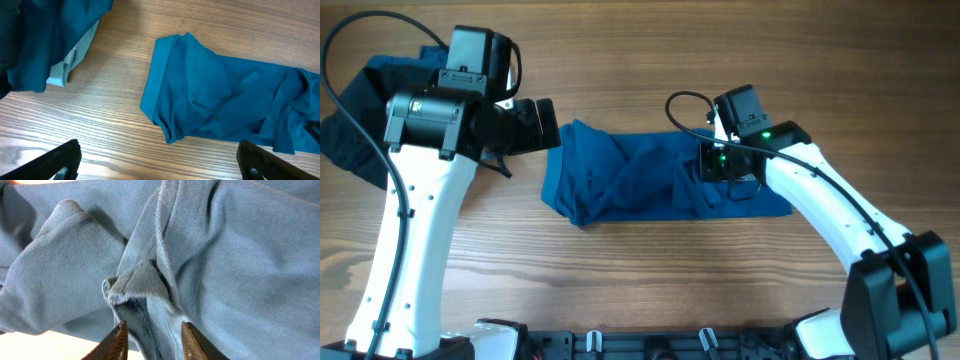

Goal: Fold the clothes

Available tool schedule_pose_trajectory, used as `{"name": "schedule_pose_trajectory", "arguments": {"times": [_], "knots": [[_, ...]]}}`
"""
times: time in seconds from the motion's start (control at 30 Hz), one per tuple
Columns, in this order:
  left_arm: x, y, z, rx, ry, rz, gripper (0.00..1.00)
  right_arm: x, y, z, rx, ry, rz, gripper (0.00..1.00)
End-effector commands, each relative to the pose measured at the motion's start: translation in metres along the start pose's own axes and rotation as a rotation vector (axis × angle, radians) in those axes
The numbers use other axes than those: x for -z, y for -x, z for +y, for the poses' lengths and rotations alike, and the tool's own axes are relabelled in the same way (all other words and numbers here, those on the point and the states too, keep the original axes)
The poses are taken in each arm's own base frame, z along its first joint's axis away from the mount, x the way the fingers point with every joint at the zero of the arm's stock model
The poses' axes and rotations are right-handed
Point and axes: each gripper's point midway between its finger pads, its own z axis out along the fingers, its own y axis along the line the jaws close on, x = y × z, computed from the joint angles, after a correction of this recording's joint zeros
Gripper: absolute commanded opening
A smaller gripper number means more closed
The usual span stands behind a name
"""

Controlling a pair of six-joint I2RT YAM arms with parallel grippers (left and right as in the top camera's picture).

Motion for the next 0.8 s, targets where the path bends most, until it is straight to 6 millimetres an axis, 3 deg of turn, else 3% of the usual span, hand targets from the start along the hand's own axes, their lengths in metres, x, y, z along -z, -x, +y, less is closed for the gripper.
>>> {"name": "schedule_pose_trajectory", "arguments": {"times": [0.0,0.07,0.17,0.23,0.3,0.4,0.47,0.5,0.67,0.77], "knots": [[0.006,0.0,0.003,0.015,0.013,-0.011,1.0,0.008,0.006,-0.029,-0.111,-0.122,-0.045,0.12],[0.005,-0.003,0.004,0.041,0.016,-0.002,1.0,-0.003,0.007,-0.031,-0.117,-0.136,-0.037,0.06],[0.006,-0.007,0.005,0.053,0.02,0.016,1.0,-0.039,-0.001,-0.03,-0.119,-0.125,0.025,0.04],[0.006,-0.011,0.007,0.052,0.027,0.033,1.0,-0.06,-0.009,-0.006,-0.065,0.011,0.094,0.04],[0.006,-0.018,0.009,0.054,0.038,0.06,1.0,-0.062,-0.016,0.032,0.113,0.222,0.133,0.04],[-0.002,-0.025,0.012,0.064,0.051,0.089,1.0,-0.029,-0.024,0.081,0.383,0.521,0.114,0.04],[-0.011,-0.03,0.013,0.101,0.061,0.11,1.0,-0.012,-0.02,0.085,0.431,0.538,0.069,0.04],[-0.025,-0.036,0.007,0.104,0.029,0.136,1.0,0.014,-0.008,0.086,0.484,0.537,-0.024,0.05],[-0.066,-0.059,-0.005,0.145,-0.035,0.216,1.0,0.056,0.031,0.031,0.272,0.228,-0.205,0.18],[-0.097,-0.075,-0.011,0.206,-0.075,0.254,1.0,0.083,0.034,0.014,0.23,0.181,-0.261,0.39]]}}
